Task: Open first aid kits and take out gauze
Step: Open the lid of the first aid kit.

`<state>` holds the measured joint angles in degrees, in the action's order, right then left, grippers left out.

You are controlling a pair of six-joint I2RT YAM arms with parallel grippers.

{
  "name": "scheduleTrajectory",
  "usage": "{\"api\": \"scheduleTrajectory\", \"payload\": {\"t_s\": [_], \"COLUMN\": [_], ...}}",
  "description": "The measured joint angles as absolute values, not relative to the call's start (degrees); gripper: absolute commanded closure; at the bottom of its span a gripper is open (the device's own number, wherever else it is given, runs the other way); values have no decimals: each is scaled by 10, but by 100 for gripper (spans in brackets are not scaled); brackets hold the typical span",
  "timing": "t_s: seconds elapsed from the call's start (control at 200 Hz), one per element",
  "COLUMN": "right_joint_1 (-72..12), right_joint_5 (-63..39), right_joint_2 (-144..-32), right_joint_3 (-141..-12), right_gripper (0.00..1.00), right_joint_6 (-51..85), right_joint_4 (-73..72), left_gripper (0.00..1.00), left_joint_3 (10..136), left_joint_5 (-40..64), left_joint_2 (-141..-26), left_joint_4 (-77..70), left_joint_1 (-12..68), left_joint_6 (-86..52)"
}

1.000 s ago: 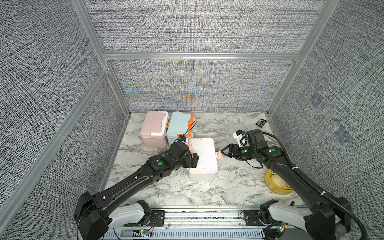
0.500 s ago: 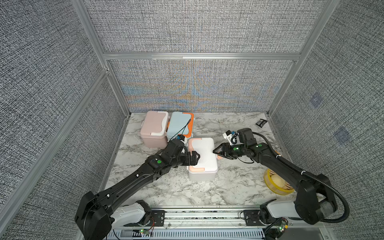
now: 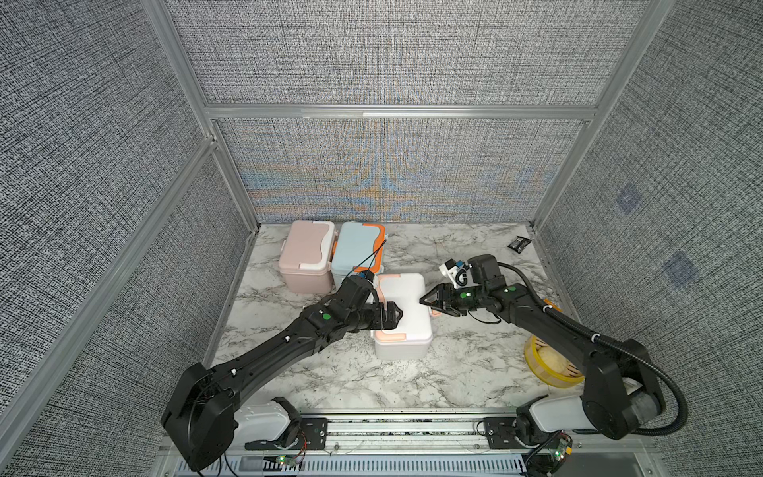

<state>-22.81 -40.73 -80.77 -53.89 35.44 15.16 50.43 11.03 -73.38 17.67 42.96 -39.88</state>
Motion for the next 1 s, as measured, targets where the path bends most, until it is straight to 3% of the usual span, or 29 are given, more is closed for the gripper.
{"api": "scheduleTrajectory", "payload": {"t_s": [0.23,0.47,1.001], "right_joint_1": [-228,-229,-314], "right_joint_5": [-397,-402,-437], "right_joint_2": [-774,-709,-733], "right_joint_3": [-534,-540,-666], "right_gripper": [42,42,42], "right_joint_6": [369,373,410], "right_joint_4": [162,190,190], "left_gripper": [3,1,0], "left_joint_3": [524,504,530], "left_joint_5": [160,185,25], "left_joint_2": [-778,-742,-504], "left_joint_4": [163,127,298], "left_joint_1": [428,427,404], "left_joint_6": [-413,-435,-386]}}
